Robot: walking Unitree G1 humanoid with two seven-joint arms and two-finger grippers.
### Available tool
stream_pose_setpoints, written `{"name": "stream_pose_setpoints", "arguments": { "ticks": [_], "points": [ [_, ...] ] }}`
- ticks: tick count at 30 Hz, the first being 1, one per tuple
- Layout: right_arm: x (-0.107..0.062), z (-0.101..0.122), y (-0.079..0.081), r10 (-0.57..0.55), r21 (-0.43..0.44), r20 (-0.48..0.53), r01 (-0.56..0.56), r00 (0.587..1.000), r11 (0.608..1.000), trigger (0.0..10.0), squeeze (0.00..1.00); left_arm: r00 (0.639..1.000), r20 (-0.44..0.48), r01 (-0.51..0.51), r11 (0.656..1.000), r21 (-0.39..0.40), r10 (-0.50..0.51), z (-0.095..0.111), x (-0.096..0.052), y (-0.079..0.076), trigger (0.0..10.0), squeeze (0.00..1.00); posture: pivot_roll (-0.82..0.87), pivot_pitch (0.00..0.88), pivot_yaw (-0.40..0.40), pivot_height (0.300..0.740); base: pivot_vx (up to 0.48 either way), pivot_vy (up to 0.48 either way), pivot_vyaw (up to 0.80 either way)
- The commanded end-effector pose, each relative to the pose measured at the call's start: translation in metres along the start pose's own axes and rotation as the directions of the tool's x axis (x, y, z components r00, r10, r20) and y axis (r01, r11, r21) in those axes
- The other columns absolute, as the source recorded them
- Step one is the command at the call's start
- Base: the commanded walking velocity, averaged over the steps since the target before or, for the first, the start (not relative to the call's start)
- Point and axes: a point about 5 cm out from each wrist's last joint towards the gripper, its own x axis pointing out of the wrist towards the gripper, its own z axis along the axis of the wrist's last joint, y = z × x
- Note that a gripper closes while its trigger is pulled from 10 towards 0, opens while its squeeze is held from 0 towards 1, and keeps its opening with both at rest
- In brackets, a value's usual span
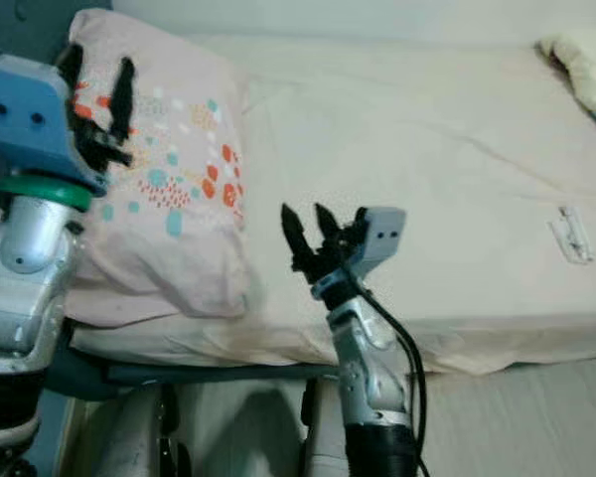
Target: Clean up the room
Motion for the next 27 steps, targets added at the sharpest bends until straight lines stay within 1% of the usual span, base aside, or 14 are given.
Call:
{"name": "stream_pose_setpoints", "arguments": {
  "ticks": [1, 2, 3, 4, 5, 6, 7, 8, 10, 16, 20, 25, 27],
  "points": [
    [-0.004, -0.003, -0.006, -0.055, -0.034, 0.000, 0.055, 0.998, 0.998, 10.0, 0.00, 0.994, -0.104, 0.022, 0.999, -0.050, -0.027, -0.018, -0.006, -0.001, 10.0, 0.00, 0.01, 0.051, 0.026, 0.604, 0.000, 0.000, 0.00],
    [-0.005, -0.002, -0.010, -0.083, -0.035, 0.005, 0.084, 0.996, 0.996, 10.0, 0.00, 0.990, -0.142, 0.014, 0.997, -0.078, -0.025, -0.025, -0.009, -0.001, 10.0, 0.00, 0.01, 0.051, 0.026, 0.609, 0.000, 0.000, 0.00],
    [-0.005, -0.002, -0.010, -0.083, -0.035, 0.005, 0.084, 0.996, 0.996, 10.0, 0.00, 0.990, -0.142, 0.014, 0.997, -0.078, -0.025, -0.025, -0.009, -0.001, 10.0, 0.00, 0.01, 0.051, 0.026, 0.609, 0.000, 0.000, 0.00],
    [-0.006, -0.002, -0.012, -0.099, -0.036, 0.010, 0.099, 0.995, 0.994, 10.0, 0.00, 0.986, -0.164, 0.008, 0.995, -0.100, -0.025, -0.028, -0.011, -0.001, 10.0, 0.00, 0.01, 0.051, 0.026, 0.614, 0.000, 0.000, 0.00],
    [-0.007, -0.003, -0.014, -0.111, -0.042, 0.007, 0.112, 0.994, 0.993, 10.0, 0.00, 0.980, -0.191, 0.026, 0.994, -0.111, -0.047, -0.033, -0.016, -0.002, 10.0, 0.00, 0.01, 0.041, 0.029, 0.619, 0.000, 0.000, 0.00],
    [-0.008, -0.003, -0.015, -0.121, -0.048, 0.002, 0.121, 0.993, 0.992, 10.0, 0.00, 0.978, -0.203, 0.032, 0.993, -0.111, -0.054, -0.036, -0.019, -0.005, 10.0, 0.00, 0.01, 0.040, 0.030, 0.624, 0.000, 0.000, 0.00],
    [-0.008, -0.003, -0.015, -0.121, -0.048, 0.002, 0.121, 0.993, 0.992, 10.0, 0.00, 0.978, -0.203, 0.032, 0.993, -0.111, -0.054, -0.036, -0.019, -0.005, 10.0, 0.00, 0.01, 0.040, 0.030, 0.624, 0.000, 0.000, 0.00],
    [-0.010, -0.004, -0.016, -0.131, -0.058, -0.011, 0.130, 0.991, 0.990, 10.0, 0.00, 0.970, -0.235, 0.047, 0.994, -0.098, -0.069, -0.046, -0.027, -0.007, 10.0, 0.00, 0.02, 0.037, 0.033, 0.633, 0.000, 0.000, 0.00],
    [-0.010, -0.006, -0.015, -0.134, -0.067, -0.016, 0.132, 0.991, 0.989, 10.0, 0.00, 0.964, -0.257, 0.052, 0.994, -0.095, -0.075, -0.052, -0.031, -0.007, 10.0, 0.00, 0.02, 0.037, 0.033, 0.643, 0.000, 0.000, 0.00],
    [-0.011, -0.009, -0.016, -0.143, -0.076, -0.022, 0.141, 0.989, 0.987, 10.0, 0.00, 0.956, -0.280, 0.070, 0.994, -0.087, -0.092, -0.058, -0.035, -0.009, 10.0, 0.00, 0.02, 0.038, 0.027, 0.663, 0.000, 0.000, 0.00],
    [-0.015, -0.013, -0.019, -0.149, -0.084, -0.045, 0.145, 0.988, 0.986, 10.0, 0.00, 0.950, -0.297, 0.069, 0.994, -0.088, -0.092, -0.063, -0.036, -0.013, 10.0, 0.00, 0.02, 0.039, 0.021, 0.677, 0.000, 0.000, 0.00],
    [-0.018, -0.018, -0.023, -0.163, -0.090, -0.067, 0.157, 0.984, 0.984, 10.0, 0.00, 0.940, -0.321, 0.087, 0.990, -0.111, -0.118, -0.068, -0.039, -0.019, 10.0, 0.00, 0.02, 0.039, 0.020, 0.697, 0.000, 0.000, 0.00],
    [-0.021, -0.023, -0.024, -0.170, -0.094, -0.086, 0.161, 0.982, 0.982, 10.0, 0.00, 0.915, -0.364, 0.117, 0.977, -0.180, -0.176, -0.077, -0.043, -0.026, 10.0, 0.00, 0.01, 0.038, 0.018, 0.711, 0.000, 0.000, 0.00]
  ]
}}
